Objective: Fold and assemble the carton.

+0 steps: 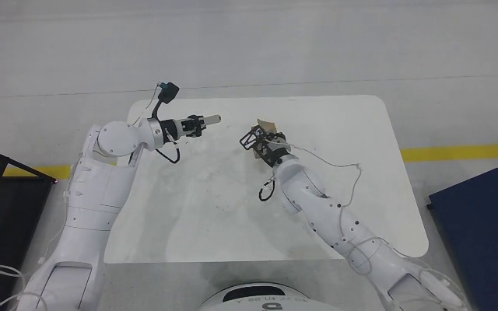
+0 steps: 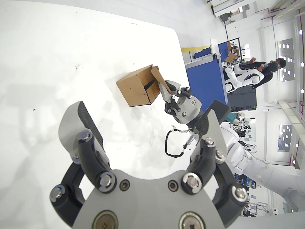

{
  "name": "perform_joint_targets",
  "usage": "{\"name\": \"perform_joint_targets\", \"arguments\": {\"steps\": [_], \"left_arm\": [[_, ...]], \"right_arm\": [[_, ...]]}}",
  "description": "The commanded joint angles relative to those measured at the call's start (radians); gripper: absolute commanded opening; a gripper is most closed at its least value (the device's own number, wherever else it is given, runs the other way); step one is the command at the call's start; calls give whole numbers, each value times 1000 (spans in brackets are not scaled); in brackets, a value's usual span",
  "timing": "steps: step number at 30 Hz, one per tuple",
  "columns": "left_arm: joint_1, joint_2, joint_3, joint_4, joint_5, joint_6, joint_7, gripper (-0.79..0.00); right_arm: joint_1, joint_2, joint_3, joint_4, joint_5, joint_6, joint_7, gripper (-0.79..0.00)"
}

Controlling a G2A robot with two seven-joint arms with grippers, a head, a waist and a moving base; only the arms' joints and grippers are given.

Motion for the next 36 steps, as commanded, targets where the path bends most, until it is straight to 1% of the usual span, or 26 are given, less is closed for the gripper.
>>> {"name": "perform_joint_targets", "arguments": {"steps": [1, 5, 11, 13, 14, 15, 16, 17, 18, 19, 21, 22, 24, 25, 26, 27, 28, 30, 31, 32, 34, 35, 36], "left_arm": [[0, 0, 0, 0, 0, 0, 0, 0], [0, 0, 0, 0, 0, 0, 0, 0], [0, 0, 0, 0, 0, 0, 0, 0], [0, 0, 0, 0, 0, 0, 0, 0], [0, 0, 0, 0, 0, 0, 0, 0], [0, 0, 0, 0, 0, 0, 0, 0], [0, 0, 0, 0, 0, 0, 0, 0], [0, 0, 0, 0, 0, 0, 0, 0], [0, 0, 0, 0, 0, 0, 0, 0], [0, 0, 0, 0, 0, 0, 0, 0], [0, 0, 0, 0, 0, 0, 0, 0], [0, 0, 0, 0, 0, 0, 0, 0], [0, 0, 0, 0, 0, 0, 0, 0], [0, 0, 0, 0, 0, 0, 0, 0], [0, 0, 0, 0, 0, 0, 0, 0], [0, 0, 0, 0, 0, 0, 0, 0], [0, 0, 0, 0, 0, 0, 0, 0], [0, 0, 0, 0, 0, 0, 0, 0], [0, 0, 0, 0, 0, 0, 0, 0], [0, 0, 0, 0, 0, 0, 0, 0], [0, 0, 0, 0, 0, 0, 0, 0], [0, 0, 0, 0, 0, 0, 0, 0], [0, 0, 0, 0, 0, 0, 0, 0]], "right_arm": [[-13, -1, 2, -14, -27, 18, 13, -785], [-67, 2, 5, -84, -99, 42, 53, -785], [-168, 19, 47, -221, -159, -25, 113, -785], [-201, 24, 66, -261, -157, -47, 124, -785], [-214, 26, 74, -276, -139, -76, 133, -785], [-221, 28, 84, -288, -132, -99, 141, -674], [-228, 29, 91, -297, -119, -120, 145, -474], [-233, 30, 98, -303, -103, -141, 147, -397], [-236, 30, 105, -308, -86, -161, 145, -274], [-240, 31, 113, -313, -65, -175, 143, -191], [-247, 31, 131, -329, -18, -201, 136, -126], [-252, 32, 143, -340, 19, -223, 129, -111], [-266, 36, 176, -368, 100, -280, 108, -111], [-275, 39, 197, -382, 144, -309, 92, -71], [-287, 41, 221, -395, 200, -331, 72, 0], [-297, 44, 242, -407, 262, -372, 52, -31], [-304, 48, 267, -417, 305, -414, 30, -40], [-325, 53, 322, -431, 359, -404, -9, -31], [-331, 53, 336, -435, 374, -387, -16, -43], [-333, 52, 346, -440, 400, -369, -26, -43], [-332, 48, 355, -453, 473, -350, -57, 0], [-331, 45, 358, -457, 516, -343, -77, 0], [-331, 45, 358, -457, 516, -343, -77, 0]]}}
